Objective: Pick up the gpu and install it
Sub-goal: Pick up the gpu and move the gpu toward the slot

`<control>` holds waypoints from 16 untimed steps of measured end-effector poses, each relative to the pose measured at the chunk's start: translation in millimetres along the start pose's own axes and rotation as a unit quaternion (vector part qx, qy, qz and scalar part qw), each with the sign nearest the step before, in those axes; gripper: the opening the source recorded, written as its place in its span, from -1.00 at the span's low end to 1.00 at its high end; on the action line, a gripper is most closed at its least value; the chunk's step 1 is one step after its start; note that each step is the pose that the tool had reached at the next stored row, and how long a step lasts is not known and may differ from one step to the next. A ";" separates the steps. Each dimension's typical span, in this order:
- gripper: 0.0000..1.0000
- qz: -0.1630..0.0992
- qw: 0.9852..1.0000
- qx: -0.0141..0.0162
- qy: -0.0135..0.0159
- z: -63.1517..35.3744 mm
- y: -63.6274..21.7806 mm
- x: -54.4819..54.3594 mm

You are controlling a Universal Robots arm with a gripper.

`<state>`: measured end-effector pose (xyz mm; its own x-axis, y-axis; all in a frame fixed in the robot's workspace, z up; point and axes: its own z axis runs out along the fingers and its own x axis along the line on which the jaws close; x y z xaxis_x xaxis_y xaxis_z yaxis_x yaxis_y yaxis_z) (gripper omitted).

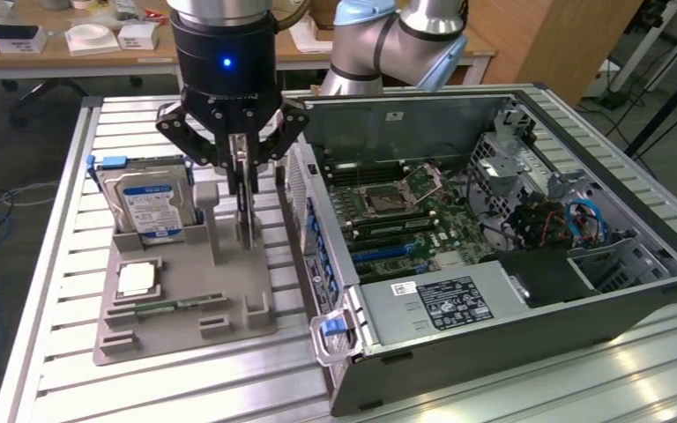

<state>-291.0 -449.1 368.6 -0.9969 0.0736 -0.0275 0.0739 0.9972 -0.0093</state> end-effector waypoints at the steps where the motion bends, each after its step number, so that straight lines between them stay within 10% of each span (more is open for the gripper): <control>1: -0.47 0.000 1.000 0.000 0.000 0.0 0.0 0.0; 7: -0.47 0.000 1.000 0.000 0.000 -1.4 0.0 0.0; 16: -0.47 0.000 1.000 0.000 0.000 -29.9 -0.2 -0.8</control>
<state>-291.0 -449.1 398.5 -0.9969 0.0737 -0.0273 0.0739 0.9972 -0.0095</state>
